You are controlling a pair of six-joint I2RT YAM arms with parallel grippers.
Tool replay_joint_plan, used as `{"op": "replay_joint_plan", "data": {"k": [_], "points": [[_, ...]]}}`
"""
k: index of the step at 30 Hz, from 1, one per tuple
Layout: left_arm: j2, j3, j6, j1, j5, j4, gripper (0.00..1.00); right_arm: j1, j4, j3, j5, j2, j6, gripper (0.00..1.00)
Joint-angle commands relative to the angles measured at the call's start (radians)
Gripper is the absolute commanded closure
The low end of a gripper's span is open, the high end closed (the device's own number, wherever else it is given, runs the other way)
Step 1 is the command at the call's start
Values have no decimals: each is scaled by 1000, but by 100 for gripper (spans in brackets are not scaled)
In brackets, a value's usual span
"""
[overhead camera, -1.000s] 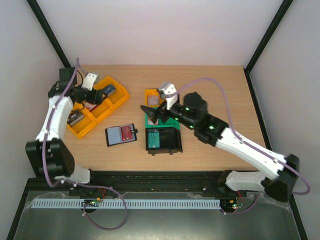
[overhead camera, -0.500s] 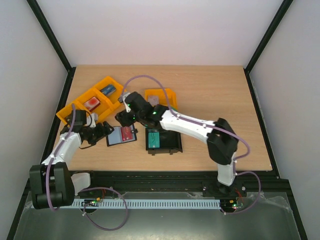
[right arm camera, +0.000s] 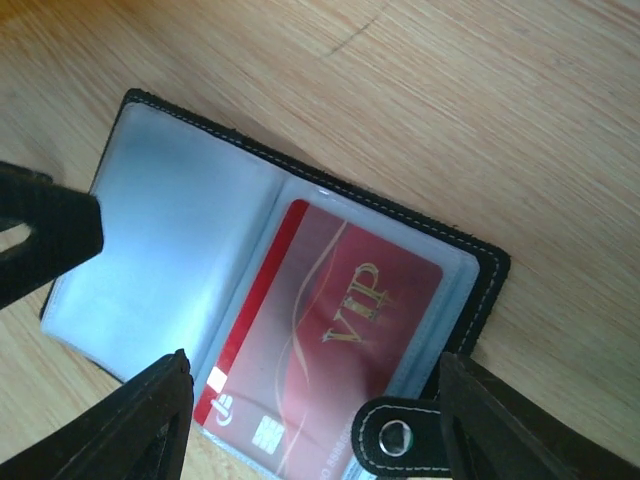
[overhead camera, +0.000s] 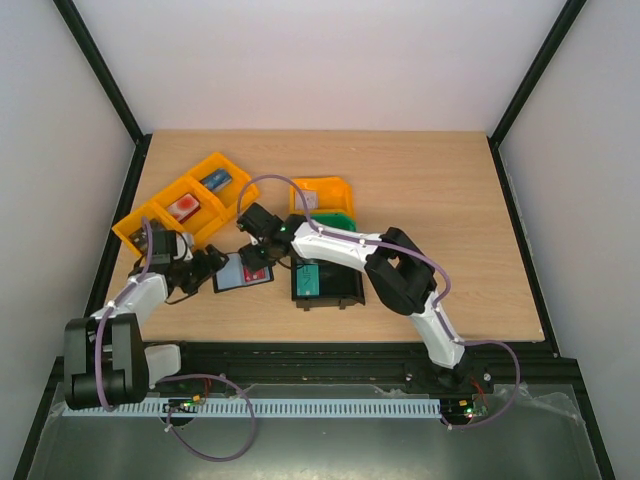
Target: Take the credit cards out of the card holder
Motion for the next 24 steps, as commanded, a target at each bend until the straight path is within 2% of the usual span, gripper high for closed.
{"op": "replay_joint_plan", "data": {"k": [1,7,11,16,20,24], "points": [[-22,29,8,-5,25,47,11,0,-48,59,-36,3,-14,35],[-134,214,165,-14,116,-72,11,-3,-10,70,-59,-35,-45,34],[-96,407,305,35,76,-174,11,-22,2,139,-47,-39,-83,34],[104,644,362,96,-216,-295,10,-80,-18,280,-4,-5,-85,34],[320,816,283,172,-314,-368,10,-136,16,351,87,15,-80,31],[419,846,250,180,-369,-302,7,-198,78,423,113,76,-45,30]]}}
